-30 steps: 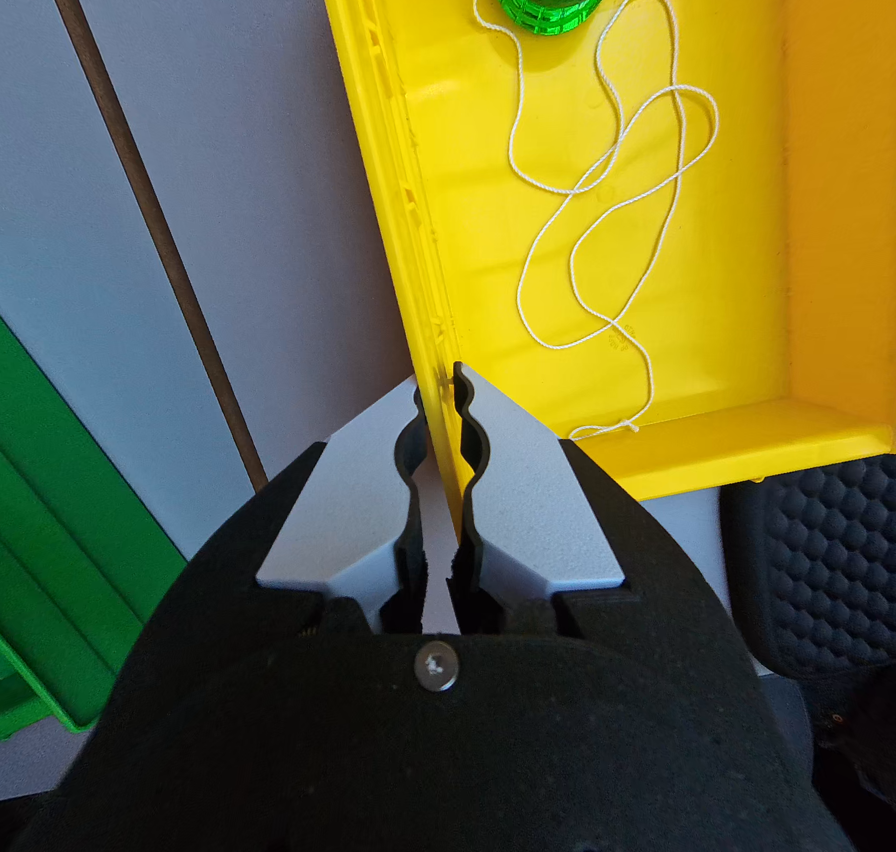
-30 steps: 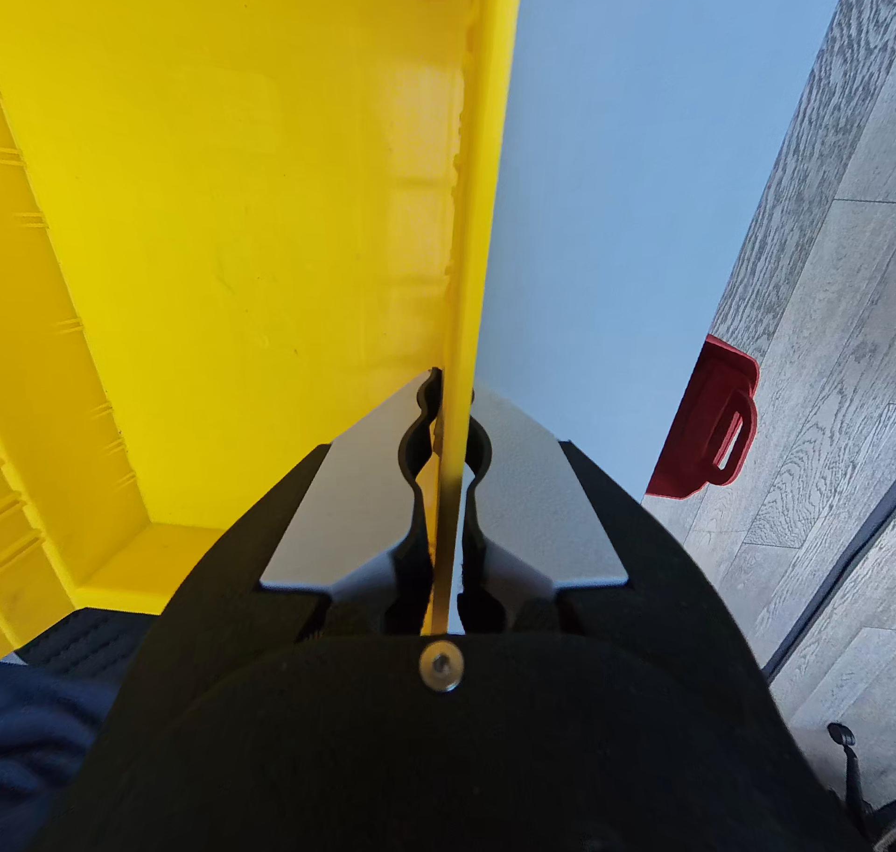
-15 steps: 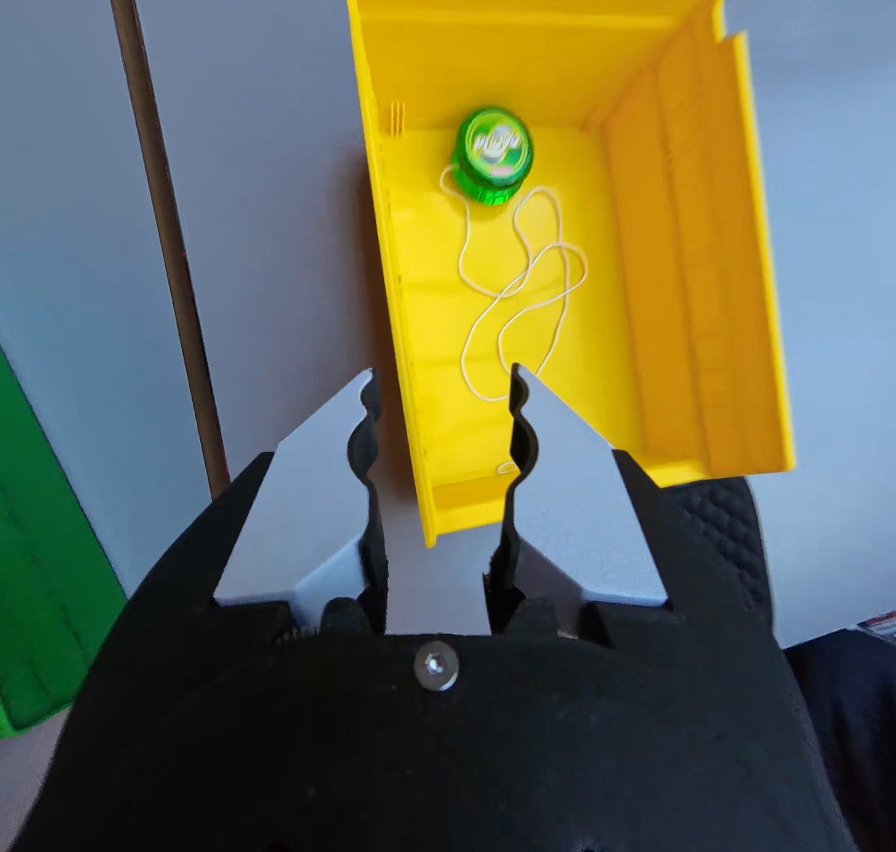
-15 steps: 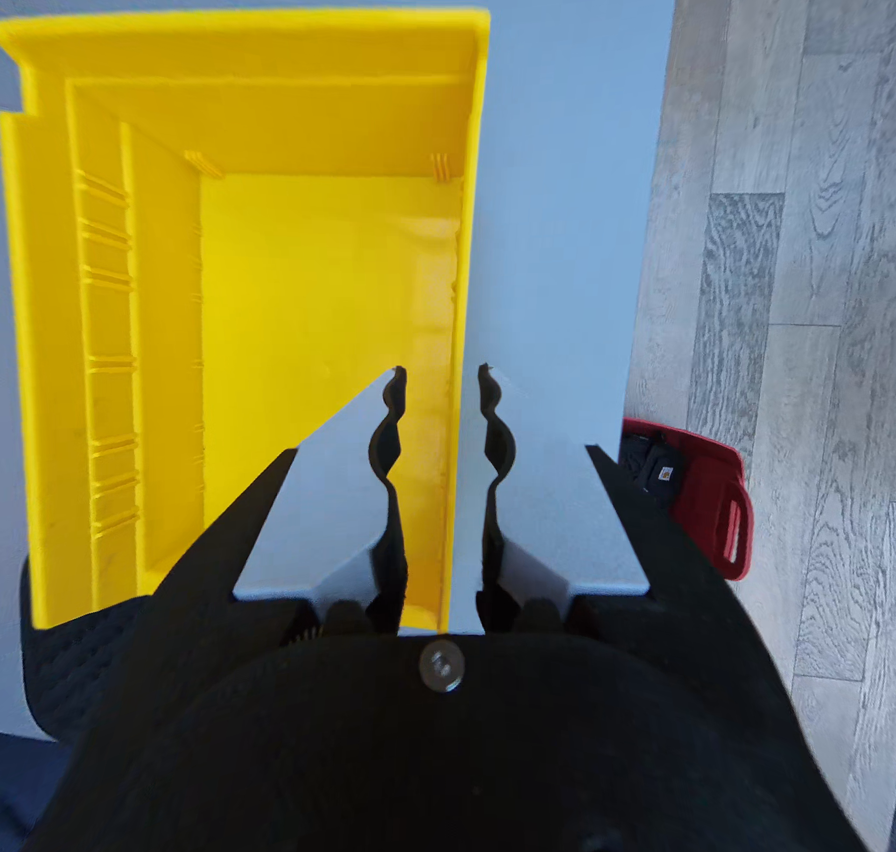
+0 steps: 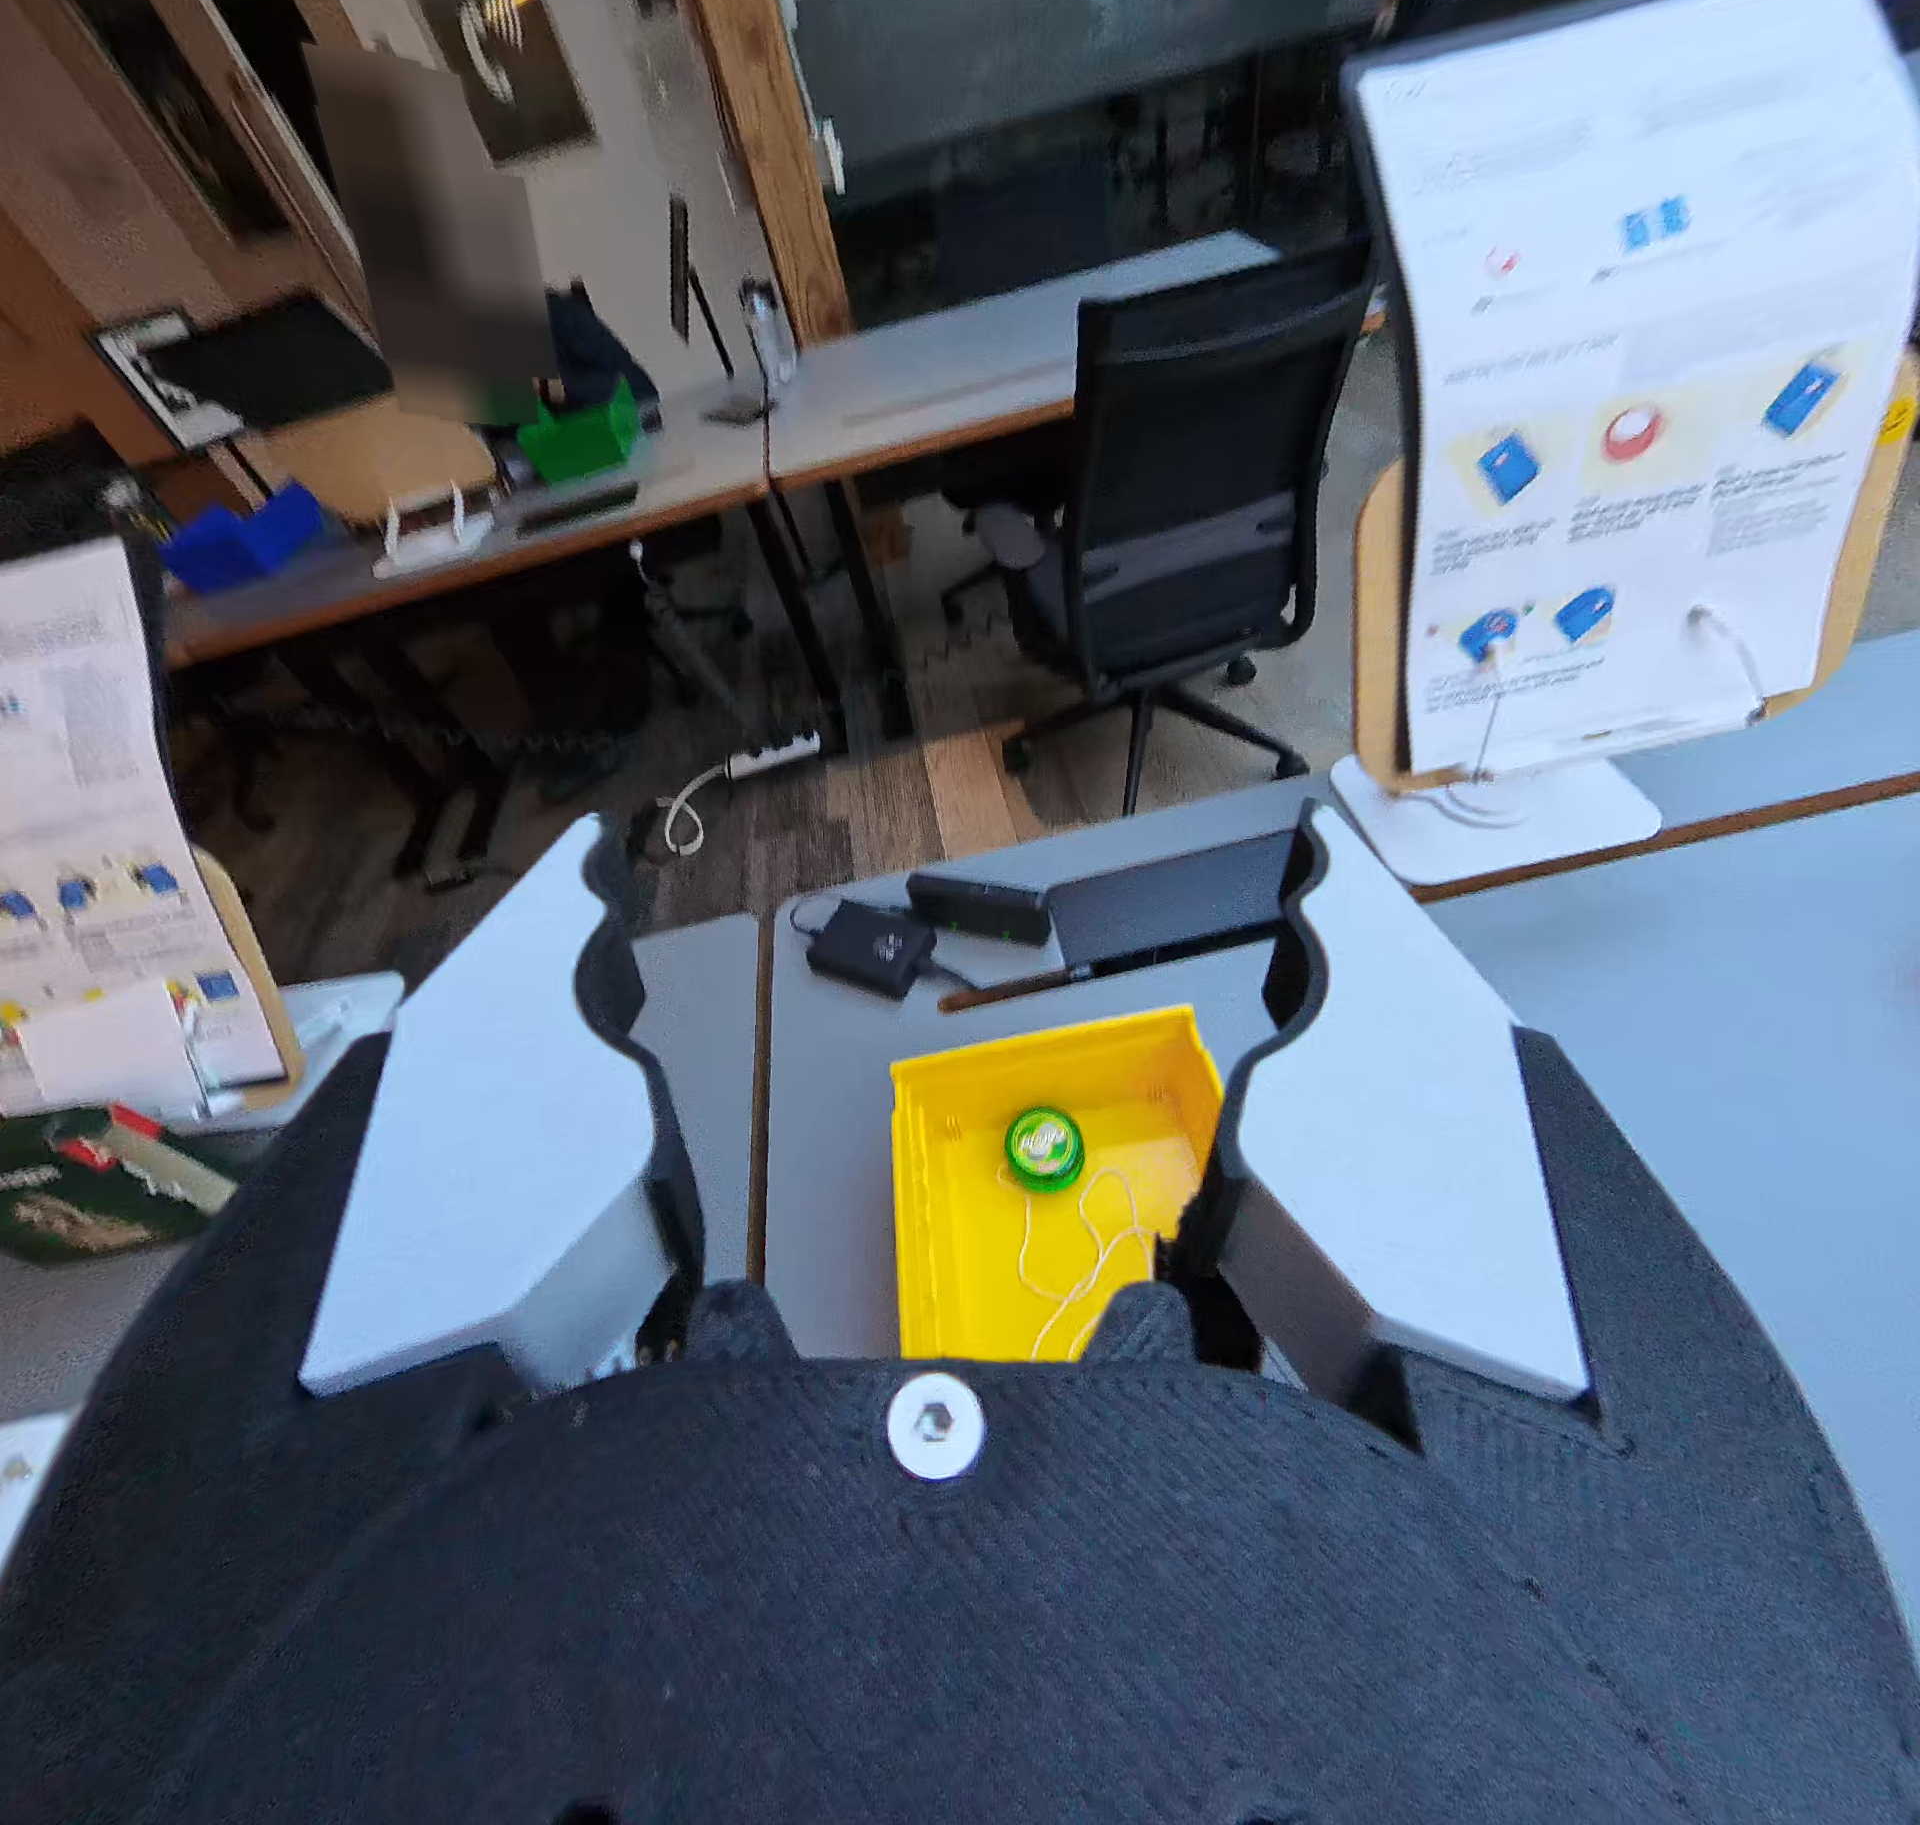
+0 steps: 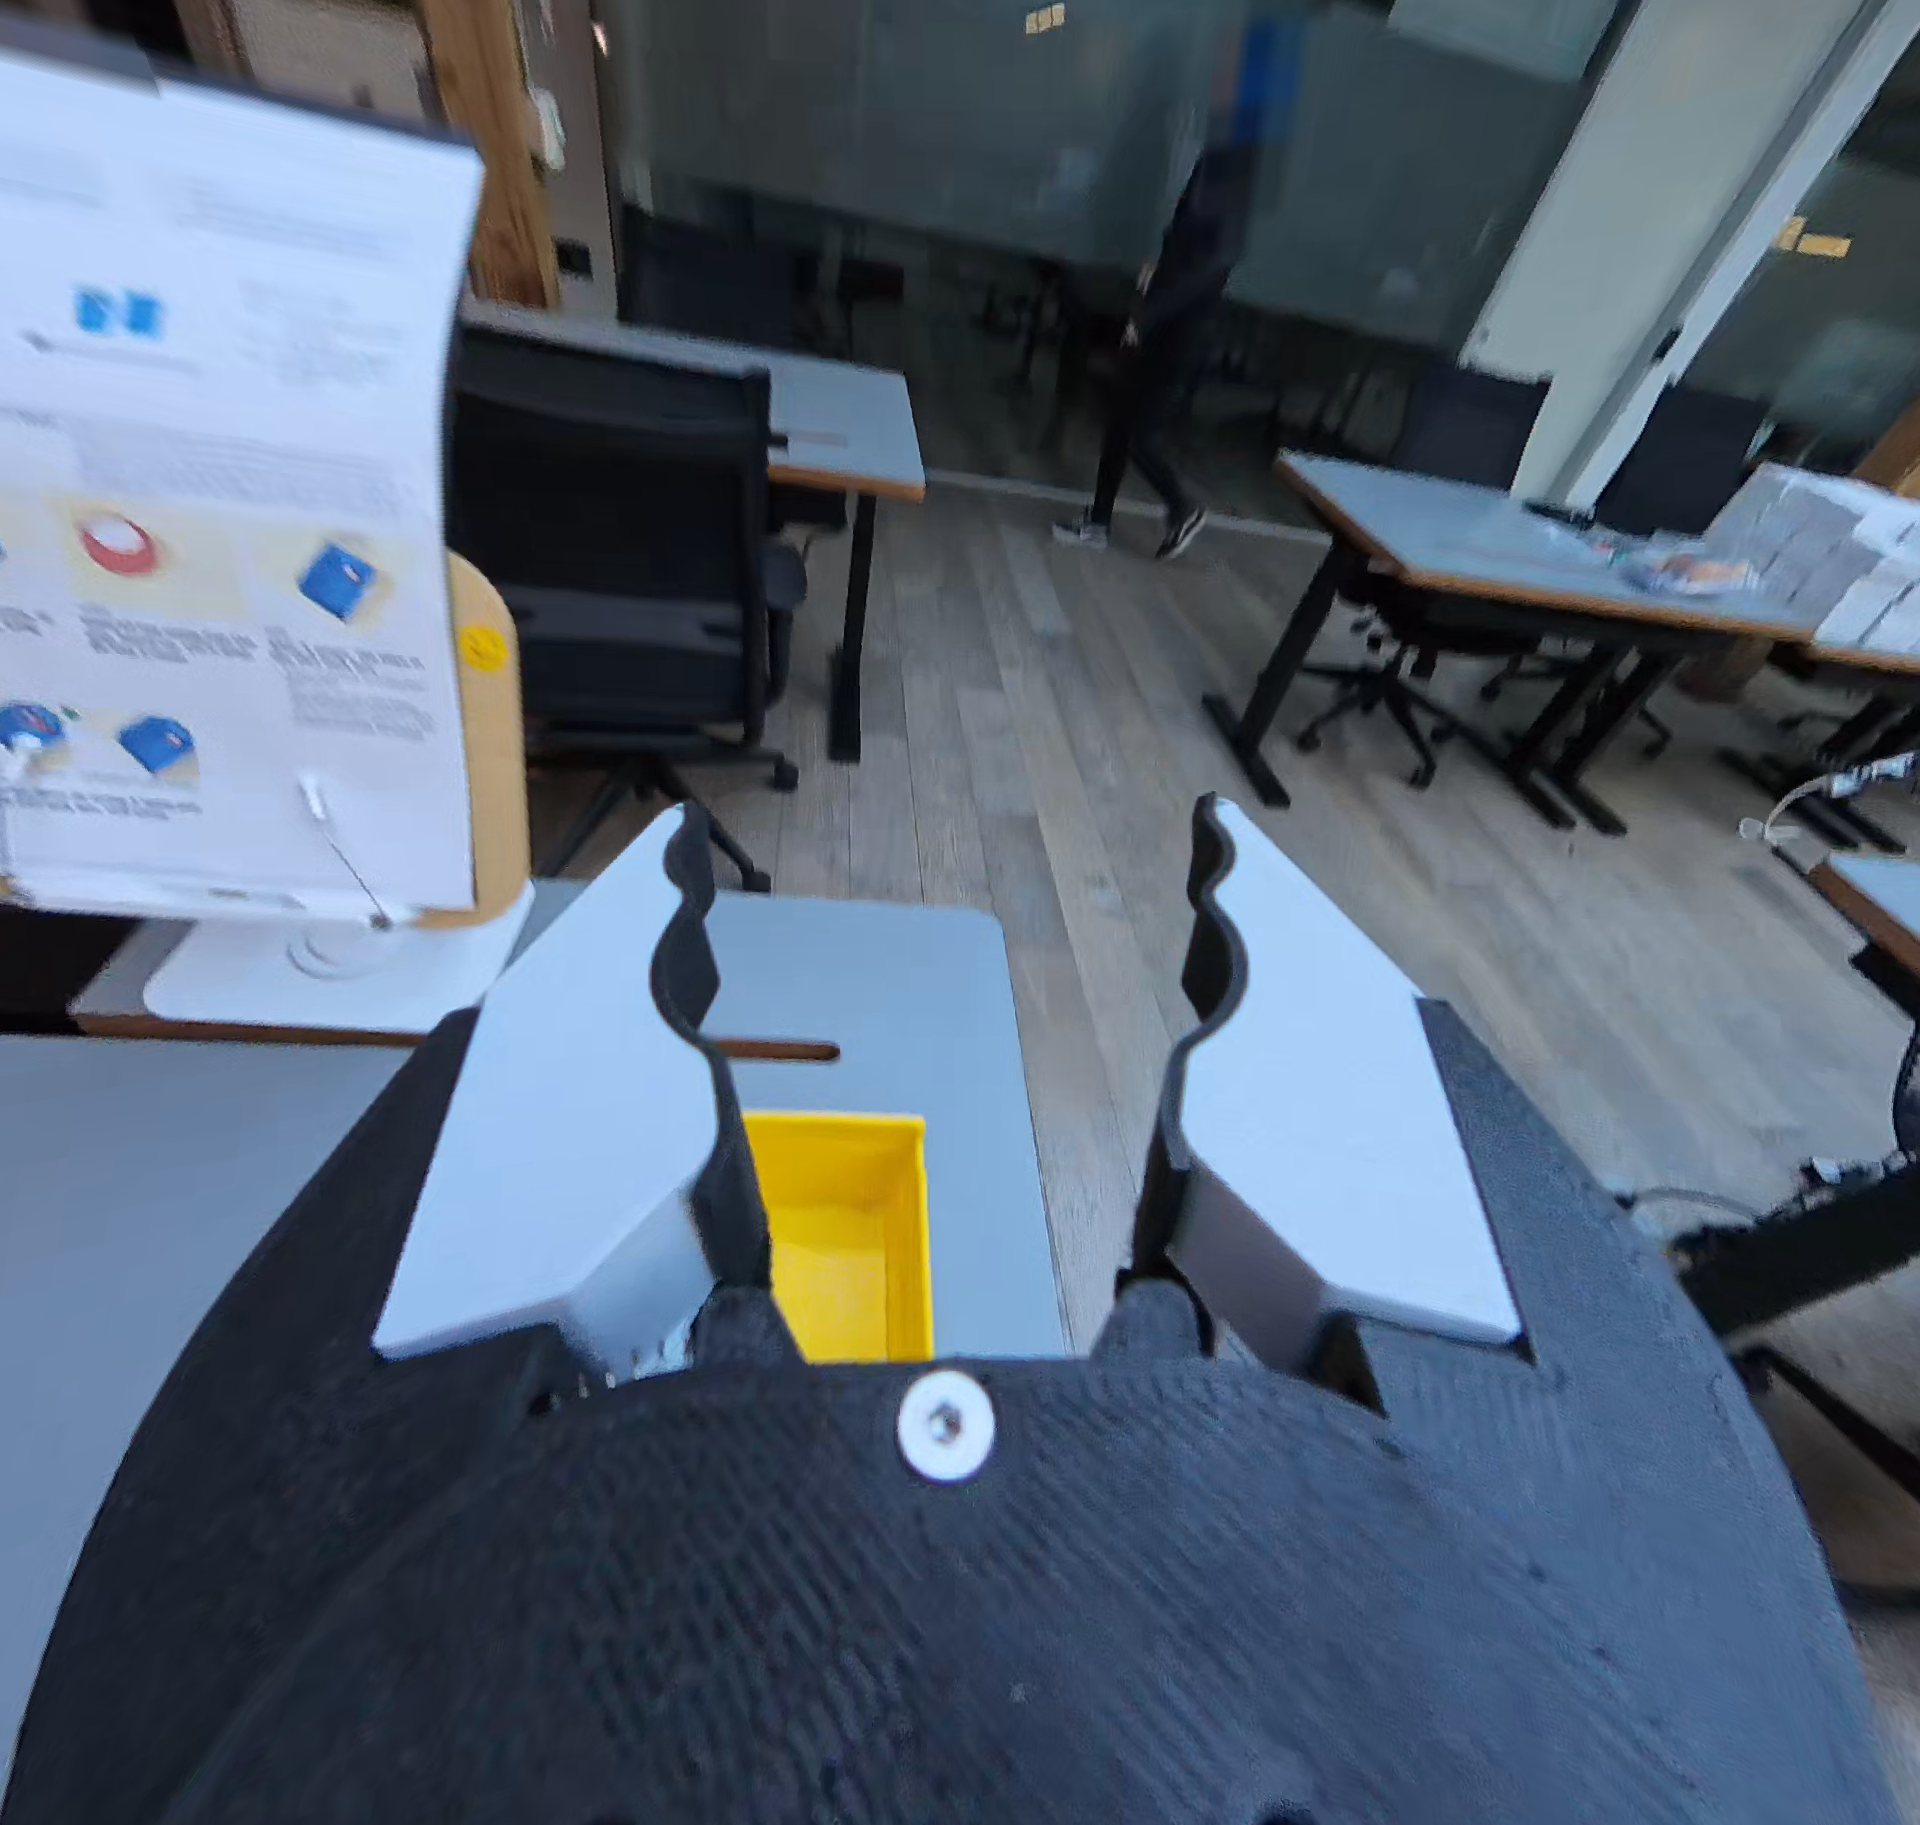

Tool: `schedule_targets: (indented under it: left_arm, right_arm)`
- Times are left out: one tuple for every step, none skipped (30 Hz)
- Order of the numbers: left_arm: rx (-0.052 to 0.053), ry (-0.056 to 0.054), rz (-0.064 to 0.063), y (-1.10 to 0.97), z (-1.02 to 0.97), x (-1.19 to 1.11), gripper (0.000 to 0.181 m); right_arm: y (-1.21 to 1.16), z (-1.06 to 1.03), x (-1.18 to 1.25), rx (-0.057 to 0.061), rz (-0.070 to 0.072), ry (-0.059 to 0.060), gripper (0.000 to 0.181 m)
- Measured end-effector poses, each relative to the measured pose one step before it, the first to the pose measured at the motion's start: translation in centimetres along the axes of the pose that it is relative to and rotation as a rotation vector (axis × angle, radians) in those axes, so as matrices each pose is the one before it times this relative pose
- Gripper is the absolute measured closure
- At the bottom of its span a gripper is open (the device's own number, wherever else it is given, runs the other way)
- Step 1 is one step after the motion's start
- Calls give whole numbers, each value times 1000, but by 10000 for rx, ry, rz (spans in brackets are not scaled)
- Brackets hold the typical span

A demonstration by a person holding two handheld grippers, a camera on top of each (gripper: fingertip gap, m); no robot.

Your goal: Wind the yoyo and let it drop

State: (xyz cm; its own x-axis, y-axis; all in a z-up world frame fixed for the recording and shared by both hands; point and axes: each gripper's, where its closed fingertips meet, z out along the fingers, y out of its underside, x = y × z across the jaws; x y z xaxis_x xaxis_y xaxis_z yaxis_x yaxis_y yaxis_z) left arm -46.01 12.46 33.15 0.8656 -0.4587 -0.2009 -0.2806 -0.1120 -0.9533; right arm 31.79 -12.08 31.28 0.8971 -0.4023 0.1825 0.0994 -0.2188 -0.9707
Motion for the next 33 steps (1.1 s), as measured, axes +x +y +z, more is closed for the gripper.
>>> schedule_targets:
  left_arm:
    - [243, 48, 272, -1759, -321, 1470, 55]
    - [189, 31, 295, -1495, -137, 1538, 50]
    - [160, -12, 323, -1273, 36, 1555, 45]
    - [151, -14, 384, -1118, 184, 1602, 42]
    - [175, -27, 409, -1000, 335, 1598, 40]
    - [204, -89, 394, -921, 466, 1451, 37]
    - [170, -131, 371, -781, 596, 1302, 35]
    - [85, -125, 303, -530, 740, 1256, 33]
    - [-16, -54, 206, -193, 881, 1360, 28]
    - [-105, 0, 90, 125, 1006, 1465, 24]
    - [-145, 63, -3, 403, 1098, 1625, 24]
    - [-139, 129, -65, 606, 1146, 1748, 23]
    - [-98, 138, -94, 755, 1190, 1773, 23]
    - [-109, 127, -105, 981, 1217, 1737, 23]
    - [-181, 115, -117, 1230, 1250, 1685, 23]
    - [-197, 58, -159, 1391, 1243, 1507, 23]
    - [-130, 1, -219, 1401, 1205, 1342, 23]
    - [-123, -21, -243, 1459, 1125, 1200, 24]
    - [-182, -44, -238, 1588, 1042, 1058, 24]
    - [-237, -66, -217, 1659, 965, 902, 24]
    - [-247, -107, -224, 1647, 853, 710, 24]
    - [-170, -119, -214, 1485, 722, 572, 24]
    - [-104, -120, -232, 1374, 571, 457, 24]
    - [-78, -132, -268, 1312, 415, 306, 24]
    - [-80, -173, -260, 1316, 325, 112, 25]
    - [-96, -193, -273, 1320, 259, -63, 25]
    - [-113, -63, -306, 1351, 270, 50, 27]
    - [-192, 39, -343, 1486, 308, 152, 27]
    - [-235, 84, -328, 1545, 346, 216, 27]
    - [-235, 78, -250, 1529, 397, 198, 27]
    - [-210, 35, -184, 1443, 398, 145, 26]
    - [-181, 39, -122, 1363, 375, 193, 26]
    - [-159, 25, -73, 1285, 358, 205, 26]
  right_arm:
    - [-2376, -875, -1383, 678, -127, -81, 86]
    - [-2212, -686, -1531, 645, -131, -129, 81]
    - [-2011, -473, -1553, 579, -137, -125, 74]
    - [-1697, -221, -1679, 444, -147, -185, 68]
    - [-1384, 23, -1688, 305, -110, -175, 63]
    - [-979, 208, -1579, 160, -114, -90, 56]
    - [-707, 346, -1520, 74, -85, -50, 49]
    - [-475, 435, -1598, 42, -83, -105, 44]
    - [-266, 470, -1430, 41, -15, -27, 37]
    - [-47, 474, -1325, 56, 38, 17, 33]
    - [224, 480, -1322, 53, 79, 1, 32]
    - [555, 504, -1332, 7, 197, -26, 31]
    - [822, 526, -1333, 2, 302, -59, 31]
    - [1131, 517, -1270, -49, 325, -49, 31]
    - [1456, 540, -1197, -120, 276, -26, 31]
    - [1683, 529, -1125, -146, 195, 11, 31]
    - [1839, 496, -1097, -175, 103, 31, 31]
    - [1931, 478, -1046, -188, 39, 48, 31]
    - [1952, 462, -1047, -179, -37, 44, 31]
    - [1996, 416, -948, -229, -104, 71, 31]
    - [1926, 380, -843, -196, -90, 111, 31]
    - [1869, 337, -886, -181, -46, 51, 31]
    - [1913, 325, -813, -226, -36, 52, 31]
    - [1965, 287, -736, -251, 33, 62, 31]
    - [1981, 277, -766, -240, 24, 1, 32]
    - [2048, 265, -489, -229, 4, 118, 32]
    - [2117, 314, -487, -263, 76, 89, 32]
    - [2258, 389, -453, -376, 76, 47, 32]
    - [2388, 477, -439, -501, 138, 17, 32]
    - [2336, 546, -562, -537, 186, -99, 31]
    - [2170, 561, -423, -516, 138, -46, 31]
    - [1914, 550, -329, -431, 132, -17, 31]
    - [1655, 514, -378, -363, 106, -68, 31]
